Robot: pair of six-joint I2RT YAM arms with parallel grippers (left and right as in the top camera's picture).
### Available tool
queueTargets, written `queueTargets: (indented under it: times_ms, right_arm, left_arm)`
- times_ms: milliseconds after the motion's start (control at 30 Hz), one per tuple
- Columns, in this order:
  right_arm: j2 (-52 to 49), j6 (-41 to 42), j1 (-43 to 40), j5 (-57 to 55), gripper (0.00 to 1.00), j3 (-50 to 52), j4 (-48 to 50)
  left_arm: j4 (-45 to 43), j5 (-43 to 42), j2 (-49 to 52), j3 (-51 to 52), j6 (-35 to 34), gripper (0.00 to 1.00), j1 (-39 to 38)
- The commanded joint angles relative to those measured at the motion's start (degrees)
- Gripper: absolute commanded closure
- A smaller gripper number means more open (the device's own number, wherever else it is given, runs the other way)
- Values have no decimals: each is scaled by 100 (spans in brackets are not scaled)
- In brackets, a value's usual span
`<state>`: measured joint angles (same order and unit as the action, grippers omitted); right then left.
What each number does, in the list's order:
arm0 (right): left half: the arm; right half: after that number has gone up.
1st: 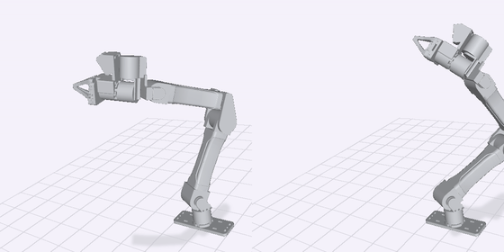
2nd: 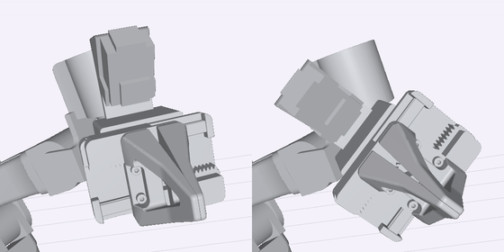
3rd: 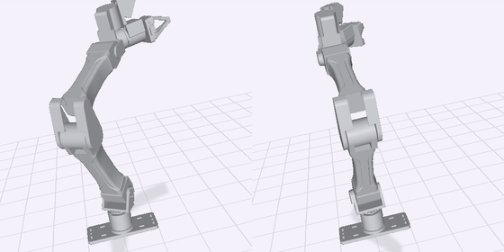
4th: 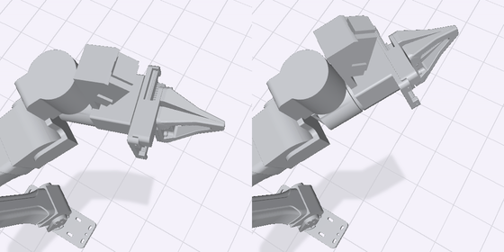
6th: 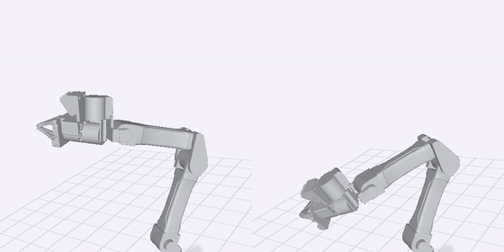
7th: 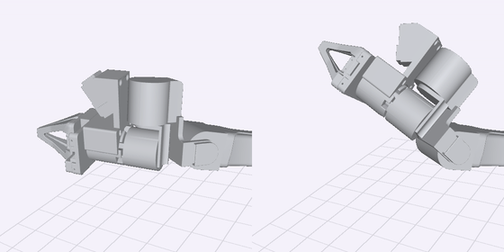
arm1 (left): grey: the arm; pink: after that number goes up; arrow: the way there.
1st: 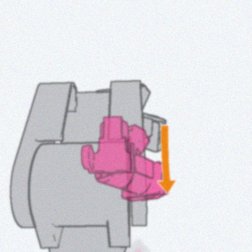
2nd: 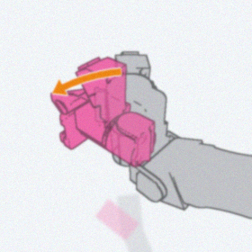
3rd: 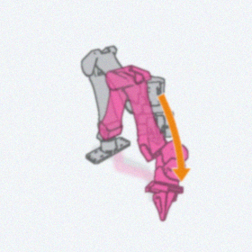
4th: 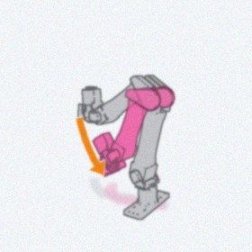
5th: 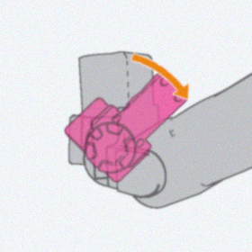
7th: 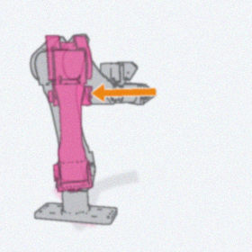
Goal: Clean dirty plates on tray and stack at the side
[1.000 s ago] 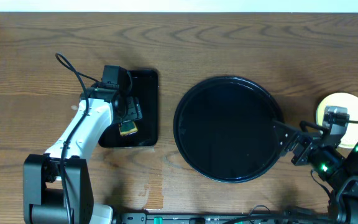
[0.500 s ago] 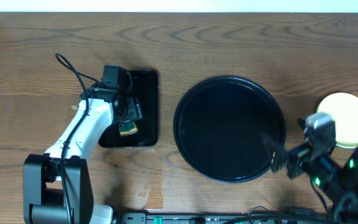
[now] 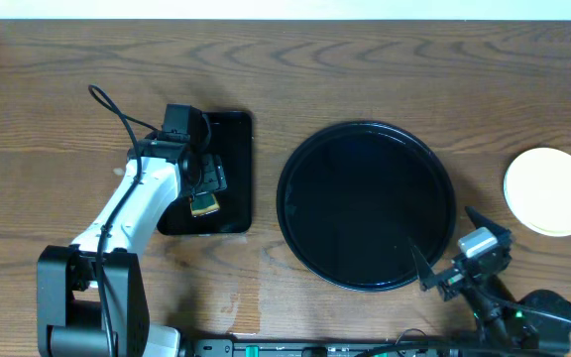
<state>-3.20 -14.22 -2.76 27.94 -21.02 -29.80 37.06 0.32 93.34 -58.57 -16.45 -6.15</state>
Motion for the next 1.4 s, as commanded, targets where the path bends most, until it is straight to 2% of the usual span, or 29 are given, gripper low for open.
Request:
queueTargets:
  times_ms: [0,400,1367]
  right_arm:
    - [273,-87,52,-66,1,619,789]
    - [293,-87,256,-122,1,2074,2916]
    - [282,-85,264,-114,1,2070,2739]
  left_arm:
    - [13,11,48,31,35,17,13]
    - [13,13,48,31,35,17,13]
    - [13,28,-90,35,35,17,15]
